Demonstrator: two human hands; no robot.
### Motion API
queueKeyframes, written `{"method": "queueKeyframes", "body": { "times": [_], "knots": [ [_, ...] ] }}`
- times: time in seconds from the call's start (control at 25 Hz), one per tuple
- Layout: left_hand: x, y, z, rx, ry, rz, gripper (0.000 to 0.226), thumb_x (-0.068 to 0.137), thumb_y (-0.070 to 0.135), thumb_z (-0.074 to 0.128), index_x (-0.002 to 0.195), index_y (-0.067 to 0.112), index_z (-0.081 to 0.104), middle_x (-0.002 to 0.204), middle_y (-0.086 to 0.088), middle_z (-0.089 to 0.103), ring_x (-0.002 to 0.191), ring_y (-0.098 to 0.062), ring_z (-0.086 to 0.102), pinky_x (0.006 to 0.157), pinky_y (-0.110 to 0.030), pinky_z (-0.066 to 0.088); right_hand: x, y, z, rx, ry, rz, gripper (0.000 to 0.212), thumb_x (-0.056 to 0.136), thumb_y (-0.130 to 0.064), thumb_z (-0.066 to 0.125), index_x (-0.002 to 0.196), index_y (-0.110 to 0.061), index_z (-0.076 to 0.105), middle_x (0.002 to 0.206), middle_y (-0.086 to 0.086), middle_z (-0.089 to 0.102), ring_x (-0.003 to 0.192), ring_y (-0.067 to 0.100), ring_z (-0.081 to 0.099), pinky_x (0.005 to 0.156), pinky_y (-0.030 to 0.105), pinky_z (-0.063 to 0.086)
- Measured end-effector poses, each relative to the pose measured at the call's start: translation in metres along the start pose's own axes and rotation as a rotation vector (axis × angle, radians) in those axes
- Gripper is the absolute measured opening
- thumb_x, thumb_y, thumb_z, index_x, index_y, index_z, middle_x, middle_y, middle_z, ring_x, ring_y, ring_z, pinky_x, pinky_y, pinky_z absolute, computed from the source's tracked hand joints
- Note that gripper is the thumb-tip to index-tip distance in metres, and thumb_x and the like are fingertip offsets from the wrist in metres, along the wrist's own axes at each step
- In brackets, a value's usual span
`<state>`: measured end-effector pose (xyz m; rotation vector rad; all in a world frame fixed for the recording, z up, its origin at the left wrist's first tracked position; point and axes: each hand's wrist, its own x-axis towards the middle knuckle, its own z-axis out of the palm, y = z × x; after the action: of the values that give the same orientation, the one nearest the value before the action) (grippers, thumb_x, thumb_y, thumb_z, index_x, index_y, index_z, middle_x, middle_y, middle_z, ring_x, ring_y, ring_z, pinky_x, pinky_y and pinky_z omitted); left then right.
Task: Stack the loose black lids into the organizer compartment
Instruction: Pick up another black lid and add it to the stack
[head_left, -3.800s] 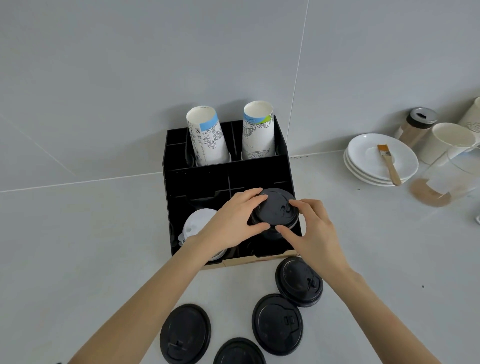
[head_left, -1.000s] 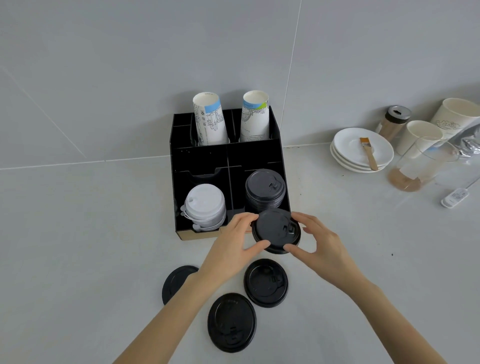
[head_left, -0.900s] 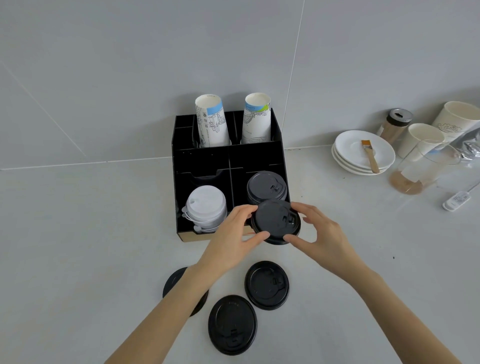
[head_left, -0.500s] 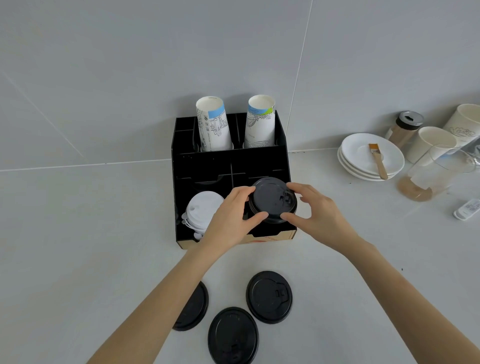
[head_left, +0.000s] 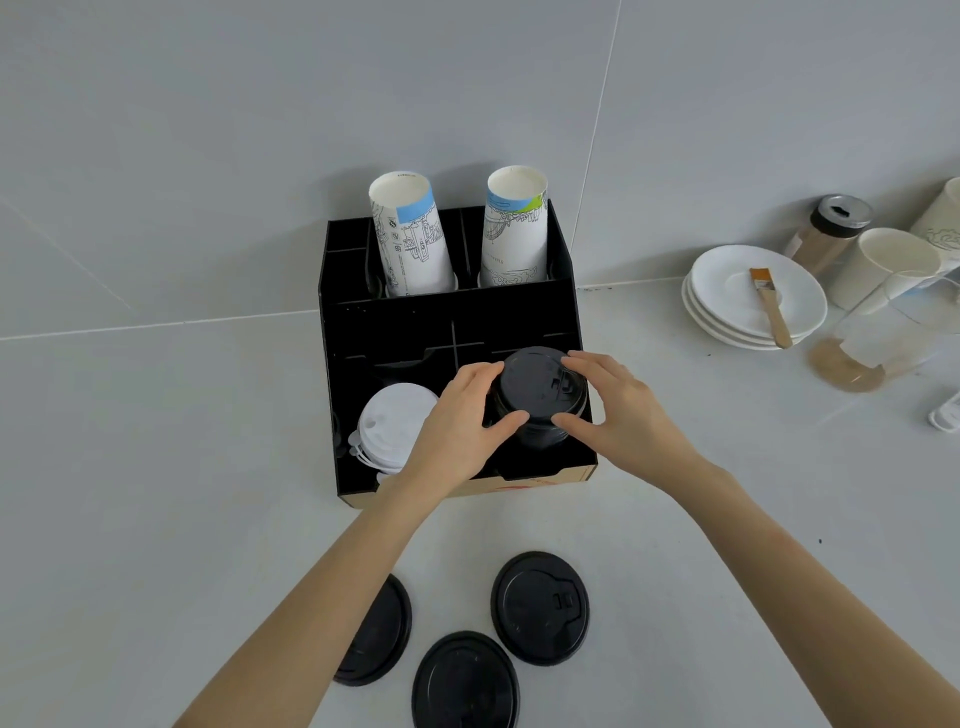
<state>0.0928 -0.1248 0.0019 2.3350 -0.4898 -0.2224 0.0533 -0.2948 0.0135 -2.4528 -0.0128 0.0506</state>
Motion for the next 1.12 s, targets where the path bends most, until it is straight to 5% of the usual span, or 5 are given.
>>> {"method": "queueKeyframes", "body": {
  "times": [0.48, 0.8, 1.12],
  "knots": [
    [-0.004, -0.003, -0.003, 0.048, -0.070, 0.012, 0.060, 0.088, 0.027, 0.054, 0.138, 0.014, 0.025, 0.146, -0.005, 0.033, 0.128, -0.024, 0.039, 0.105, -0.036, 0.035, -0.009, -0.004, 0.005, -0.025, 0.065, -0.001, 0.057, 0.084, -0.023, 0.060, 0.133, -0.013, 0.034, 0.145, 0.005, 0.035, 0.132, 0.023, 0.033, 0.109, 0.036, 0.029],
    [-0.043, 0.004, -0.014, -0.050, 0.050, 0.072, 0.043, 0.088, 0.021, 0.055, 0.129, 0.015, 0.042, 0.132, -0.005, 0.048, 0.115, -0.013, 0.048, 0.091, -0.017, 0.033, -0.045, -0.016, 0.004, 0.022, 0.146, -0.047, 0.051, 0.085, -0.020, 0.059, 0.131, -0.016, 0.037, 0.142, 0.000, 0.040, 0.128, 0.017, 0.039, 0.100, 0.022, 0.030],
    [-0.105, -0.014, 0.016, 0.012, -0.179, 0.055, 0.049, 0.088, 0.028, 0.053, 0.132, 0.017, 0.036, 0.135, -0.001, 0.044, 0.124, -0.014, 0.041, 0.098, -0.016, 0.027, -0.105, -0.009, 0.038, 0.064, -0.002, -0.052, 0.054, 0.084, -0.023, 0.059, 0.132, -0.022, 0.034, 0.139, -0.006, 0.042, 0.128, 0.010, 0.038, 0.102, 0.018, 0.026]
  ]
}}
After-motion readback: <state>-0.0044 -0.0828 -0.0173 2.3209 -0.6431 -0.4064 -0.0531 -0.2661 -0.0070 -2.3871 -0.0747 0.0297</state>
